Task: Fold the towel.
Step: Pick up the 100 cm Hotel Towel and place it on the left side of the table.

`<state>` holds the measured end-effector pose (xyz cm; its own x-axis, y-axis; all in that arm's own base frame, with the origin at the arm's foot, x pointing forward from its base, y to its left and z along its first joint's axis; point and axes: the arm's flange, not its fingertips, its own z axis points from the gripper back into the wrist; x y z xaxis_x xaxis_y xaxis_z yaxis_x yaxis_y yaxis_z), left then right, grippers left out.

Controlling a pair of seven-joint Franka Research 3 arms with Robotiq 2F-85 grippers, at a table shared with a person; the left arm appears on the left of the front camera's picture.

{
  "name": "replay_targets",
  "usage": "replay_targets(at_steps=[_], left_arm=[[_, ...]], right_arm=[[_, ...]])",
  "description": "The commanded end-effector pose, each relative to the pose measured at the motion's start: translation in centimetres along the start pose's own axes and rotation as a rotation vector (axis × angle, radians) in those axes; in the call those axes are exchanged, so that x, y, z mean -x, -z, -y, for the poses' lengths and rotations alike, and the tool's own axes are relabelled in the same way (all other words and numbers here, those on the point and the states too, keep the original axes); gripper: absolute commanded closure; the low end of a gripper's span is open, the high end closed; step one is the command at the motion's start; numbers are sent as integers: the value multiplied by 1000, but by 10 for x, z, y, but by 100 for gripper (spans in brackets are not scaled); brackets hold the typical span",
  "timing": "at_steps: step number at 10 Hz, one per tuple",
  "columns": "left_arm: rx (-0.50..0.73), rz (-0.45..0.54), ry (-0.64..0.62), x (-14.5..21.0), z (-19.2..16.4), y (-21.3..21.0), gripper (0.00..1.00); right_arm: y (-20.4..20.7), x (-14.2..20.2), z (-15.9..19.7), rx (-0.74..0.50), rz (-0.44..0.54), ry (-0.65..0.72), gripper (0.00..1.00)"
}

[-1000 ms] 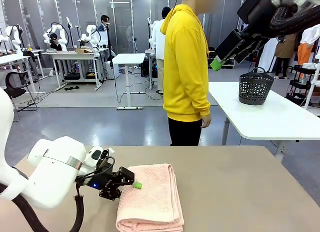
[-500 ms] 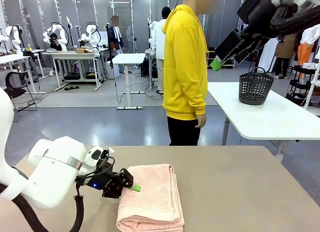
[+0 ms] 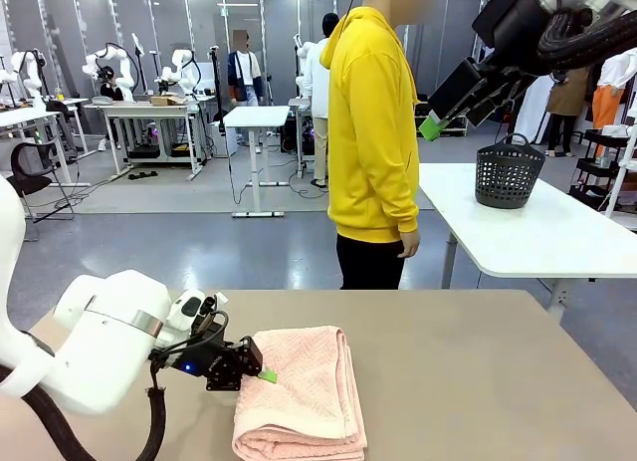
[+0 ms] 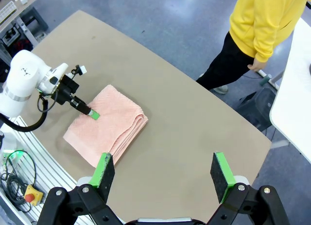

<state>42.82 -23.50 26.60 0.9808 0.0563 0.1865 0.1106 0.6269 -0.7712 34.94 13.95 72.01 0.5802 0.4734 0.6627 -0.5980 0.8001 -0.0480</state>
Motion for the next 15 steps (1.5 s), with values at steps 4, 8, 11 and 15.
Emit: replay_targets(at_steps=[4,8,11,15], left_arm=[[3,6,-8,0,0,0,100],[-23,27,16,-10,6,-38,85],[-9,7,38,-13,1,-110,85],[-101,59,56,-19,-49,-223,85]], right_arm=[[-2,-2,1,2,-9,3,0],[-2,-2,1,2,-9,3,0],[-2,-2,1,2,-9,3,0],[-2,-2,1,2,-9,3,0]])
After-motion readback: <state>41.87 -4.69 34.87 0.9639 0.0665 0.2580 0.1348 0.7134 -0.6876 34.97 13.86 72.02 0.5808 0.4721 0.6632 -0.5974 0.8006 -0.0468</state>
